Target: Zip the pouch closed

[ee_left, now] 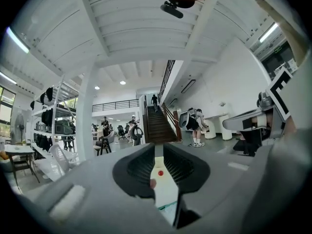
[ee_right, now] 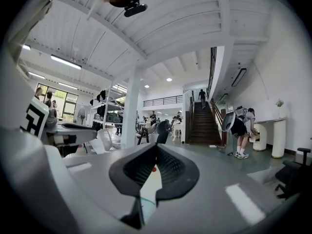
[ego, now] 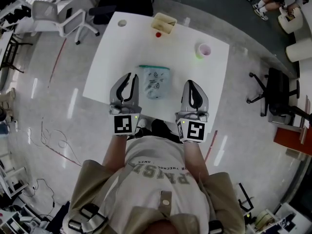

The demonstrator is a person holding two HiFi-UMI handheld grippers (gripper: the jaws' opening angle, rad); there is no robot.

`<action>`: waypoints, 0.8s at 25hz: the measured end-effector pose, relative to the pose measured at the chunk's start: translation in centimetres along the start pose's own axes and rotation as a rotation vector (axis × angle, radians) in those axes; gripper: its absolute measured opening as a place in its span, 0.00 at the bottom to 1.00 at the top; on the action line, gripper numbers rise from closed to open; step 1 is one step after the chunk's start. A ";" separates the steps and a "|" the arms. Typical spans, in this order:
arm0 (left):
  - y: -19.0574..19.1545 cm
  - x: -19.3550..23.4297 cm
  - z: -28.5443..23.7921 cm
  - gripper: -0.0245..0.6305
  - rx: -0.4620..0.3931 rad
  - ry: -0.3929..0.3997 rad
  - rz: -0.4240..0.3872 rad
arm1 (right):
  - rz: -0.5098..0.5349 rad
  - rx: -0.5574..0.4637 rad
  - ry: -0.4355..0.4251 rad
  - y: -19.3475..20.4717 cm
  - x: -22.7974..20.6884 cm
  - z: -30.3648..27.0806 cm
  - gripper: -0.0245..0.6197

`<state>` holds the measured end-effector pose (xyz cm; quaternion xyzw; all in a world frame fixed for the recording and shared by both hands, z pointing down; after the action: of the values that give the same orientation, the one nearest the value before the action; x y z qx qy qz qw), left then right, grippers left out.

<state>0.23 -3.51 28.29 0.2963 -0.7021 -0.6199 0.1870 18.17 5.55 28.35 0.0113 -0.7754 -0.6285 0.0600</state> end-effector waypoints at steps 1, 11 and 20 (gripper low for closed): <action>-0.2 0.2 0.3 0.13 -0.008 0.001 0.000 | 0.004 -0.002 0.010 -0.2 0.3 0.3 0.04; -1.6 1.3 2.9 0.06 -0.056 0.039 -0.012 | 0.041 -0.034 0.072 -1.9 2.3 2.7 0.04; -3.5 1.7 3.8 0.06 -0.125 0.031 -0.048 | 0.103 -0.087 0.100 -3.7 3.9 3.6 0.04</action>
<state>-2.80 -1.86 24.08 0.3102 -0.6516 -0.6624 0.2009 13.73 7.94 24.28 0.0000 -0.7430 -0.6562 0.1312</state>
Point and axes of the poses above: the fingertips, and each gripper's own axes: z backward along the fingers, x to its left, y out of its underside, the point moved 2 cm from there along z, backward along the fingers, and after that the axes turned 10 degrees about x, right-handed, at the moved point
